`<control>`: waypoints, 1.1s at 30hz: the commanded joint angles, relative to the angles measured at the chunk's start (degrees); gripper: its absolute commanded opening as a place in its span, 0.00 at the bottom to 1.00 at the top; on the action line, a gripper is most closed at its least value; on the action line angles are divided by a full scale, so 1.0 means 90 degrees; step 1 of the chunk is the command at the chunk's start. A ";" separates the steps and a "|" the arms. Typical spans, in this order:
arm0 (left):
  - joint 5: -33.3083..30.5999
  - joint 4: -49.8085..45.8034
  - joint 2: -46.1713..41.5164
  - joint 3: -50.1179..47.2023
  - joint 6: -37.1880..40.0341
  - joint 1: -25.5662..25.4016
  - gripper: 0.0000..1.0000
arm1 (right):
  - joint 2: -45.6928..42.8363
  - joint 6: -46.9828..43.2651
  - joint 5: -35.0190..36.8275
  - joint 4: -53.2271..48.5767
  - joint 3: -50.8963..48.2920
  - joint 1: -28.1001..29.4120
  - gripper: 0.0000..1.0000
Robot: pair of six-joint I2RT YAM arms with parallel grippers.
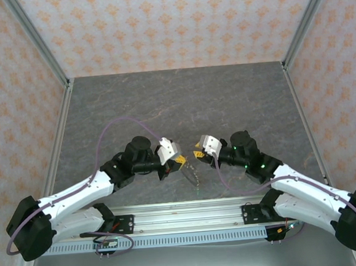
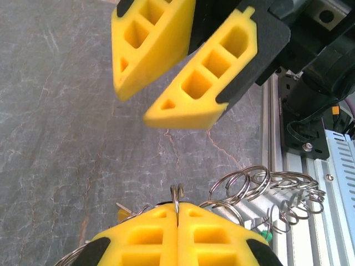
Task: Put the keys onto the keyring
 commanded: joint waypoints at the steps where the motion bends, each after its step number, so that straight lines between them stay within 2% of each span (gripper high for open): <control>1: 0.0200 0.0166 -0.0206 0.0000 0.0345 -0.0053 0.00 | -0.0136 -0.0139 -0.0316 -0.0215 0.0003 -0.0018 0.21; 4: 0.0331 0.0131 -0.0227 0.0020 0.0417 -0.0055 0.00 | 0.0038 -0.0111 -0.0727 -0.0247 0.0029 -0.0018 0.20; 8: 0.0477 -0.0074 -0.0190 0.0142 0.0480 -0.0049 0.00 | 0.0344 -0.0137 -0.0863 -0.0325 0.0129 -0.0017 0.20; 16: 0.0494 -0.0030 -0.0178 0.0143 0.0449 -0.0049 0.00 | 0.0528 0.0068 -0.1768 -0.0135 0.0126 -0.0018 0.27; 26: 0.0715 -0.0072 -0.0051 0.0265 0.0399 -0.0047 0.00 | 0.0666 0.0465 -0.1886 0.0564 0.0024 -0.0018 0.27; 33: 0.0824 -0.0019 0.0018 0.0323 0.0325 -0.0056 0.00 | 0.0816 0.0402 -0.1736 0.0632 -0.0050 -0.0018 0.18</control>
